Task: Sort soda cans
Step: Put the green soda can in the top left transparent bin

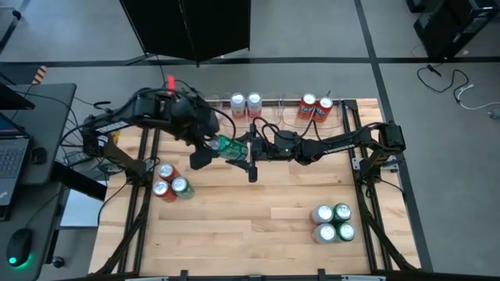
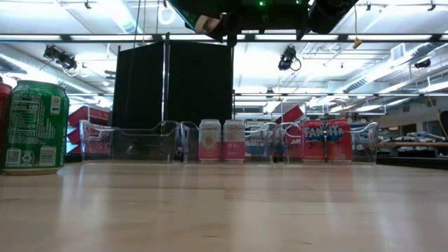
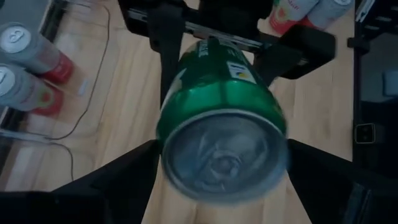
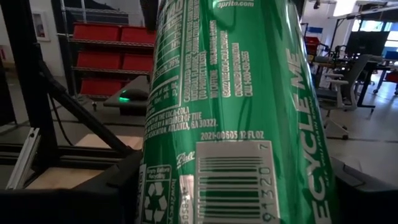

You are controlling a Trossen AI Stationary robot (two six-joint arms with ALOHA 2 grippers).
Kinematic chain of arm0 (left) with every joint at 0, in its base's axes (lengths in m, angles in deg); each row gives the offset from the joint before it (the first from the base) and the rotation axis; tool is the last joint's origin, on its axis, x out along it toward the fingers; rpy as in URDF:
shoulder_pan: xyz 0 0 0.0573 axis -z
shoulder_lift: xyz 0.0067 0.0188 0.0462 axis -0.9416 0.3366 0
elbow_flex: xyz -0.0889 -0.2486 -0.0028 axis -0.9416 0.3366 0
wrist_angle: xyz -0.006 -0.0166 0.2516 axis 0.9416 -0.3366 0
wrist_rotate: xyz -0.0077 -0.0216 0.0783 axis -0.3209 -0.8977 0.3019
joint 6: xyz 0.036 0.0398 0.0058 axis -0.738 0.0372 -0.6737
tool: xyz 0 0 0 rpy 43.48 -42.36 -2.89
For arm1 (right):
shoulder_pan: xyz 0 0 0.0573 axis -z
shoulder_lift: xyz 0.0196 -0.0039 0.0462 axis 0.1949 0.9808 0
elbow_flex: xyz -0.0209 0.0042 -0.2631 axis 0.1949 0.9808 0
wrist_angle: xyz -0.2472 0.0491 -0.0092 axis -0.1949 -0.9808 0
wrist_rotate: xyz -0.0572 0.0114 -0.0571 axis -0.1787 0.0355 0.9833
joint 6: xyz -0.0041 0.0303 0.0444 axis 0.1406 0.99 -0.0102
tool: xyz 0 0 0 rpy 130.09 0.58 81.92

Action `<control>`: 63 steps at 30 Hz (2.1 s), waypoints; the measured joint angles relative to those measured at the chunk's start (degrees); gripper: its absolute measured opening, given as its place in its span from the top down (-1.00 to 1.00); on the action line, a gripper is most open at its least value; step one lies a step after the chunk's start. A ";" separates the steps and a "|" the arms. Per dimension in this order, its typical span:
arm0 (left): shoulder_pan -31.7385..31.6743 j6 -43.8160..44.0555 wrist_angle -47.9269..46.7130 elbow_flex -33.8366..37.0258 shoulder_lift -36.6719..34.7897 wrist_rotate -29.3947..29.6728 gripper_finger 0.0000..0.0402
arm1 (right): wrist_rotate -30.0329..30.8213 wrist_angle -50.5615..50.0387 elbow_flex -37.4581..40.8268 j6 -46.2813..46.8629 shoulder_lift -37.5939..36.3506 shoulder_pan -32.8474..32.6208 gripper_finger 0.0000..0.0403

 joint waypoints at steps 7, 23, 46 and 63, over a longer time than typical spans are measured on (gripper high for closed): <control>0.00 -3.53 5.18 4.67 0.09 -0.73 -0.70 | -0.12 0.23 0.00 0.00 0.00 0.00 -0.45; 0.94 5.72 6.83 5.08 0.49 4.36 -0.59 | -0.51 -0.19 0.02 0.00 0.00 0.04 -0.45; 0.70 7.62 8.08 5.04 -0.97 8.55 -0.46 | 2.90 -10.29 -0.09 0.42 -4.09 1.78 -0.63; -7.71 11.28 -2.54 4.85 -2.00 11.95 -0.46 | 5.25 -26.95 -0.03 -1.52 -9.60 4.34 -0.47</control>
